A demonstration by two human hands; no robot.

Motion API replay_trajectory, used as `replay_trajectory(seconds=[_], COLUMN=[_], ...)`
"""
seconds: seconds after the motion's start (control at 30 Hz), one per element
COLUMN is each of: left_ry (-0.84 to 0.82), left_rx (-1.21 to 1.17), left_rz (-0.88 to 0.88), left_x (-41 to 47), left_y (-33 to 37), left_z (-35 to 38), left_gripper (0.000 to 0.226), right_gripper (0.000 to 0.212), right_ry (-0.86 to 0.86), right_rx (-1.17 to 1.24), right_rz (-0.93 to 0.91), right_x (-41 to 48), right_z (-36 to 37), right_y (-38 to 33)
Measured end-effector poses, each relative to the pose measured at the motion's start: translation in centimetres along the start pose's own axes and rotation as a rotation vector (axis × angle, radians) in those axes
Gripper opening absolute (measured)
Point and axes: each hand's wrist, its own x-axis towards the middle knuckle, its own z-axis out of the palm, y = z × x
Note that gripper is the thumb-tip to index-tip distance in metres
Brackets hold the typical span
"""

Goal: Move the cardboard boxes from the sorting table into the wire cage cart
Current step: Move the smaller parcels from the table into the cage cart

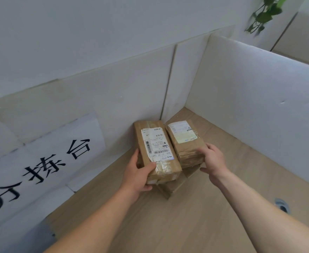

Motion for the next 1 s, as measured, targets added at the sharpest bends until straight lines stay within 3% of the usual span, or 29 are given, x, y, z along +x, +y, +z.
replay_trajectory(seconds=[0.1,0.2,0.43,0.83,1.0], left_ry=[0.005,-0.014,-0.074,0.028,0.076], left_rx=[-0.059,-0.054,-0.099,-0.118,-0.143], left_rz=[0.022,0.066,0.13,0.401,0.503], left_x=[-0.3,-0.8,-3.2,-15.8,-22.3], left_y=[0.0,-0.1,-0.4,0.5,0.5], left_z=[0.1,-0.3,-0.7,0.1,-0.7], left_gripper=[0.075,0.072,0.063,0.042,0.041], right_gripper=[0.005,0.013,0.015,0.046,0.045], right_ry=[0.008,0.013,-0.172,-0.31,-0.37], right_rx=[0.035,0.073,0.284,0.613,0.619], right_rz=[0.032,0.054,0.091,-0.117,-0.182], right_x=[-0.8,-1.9,-4.9,-13.9,-18.3], right_z=[-0.4,-1.1,-2.7,-7.5,-9.1], right_y=[0.6,1.1,1.1,-0.6,-1.6])
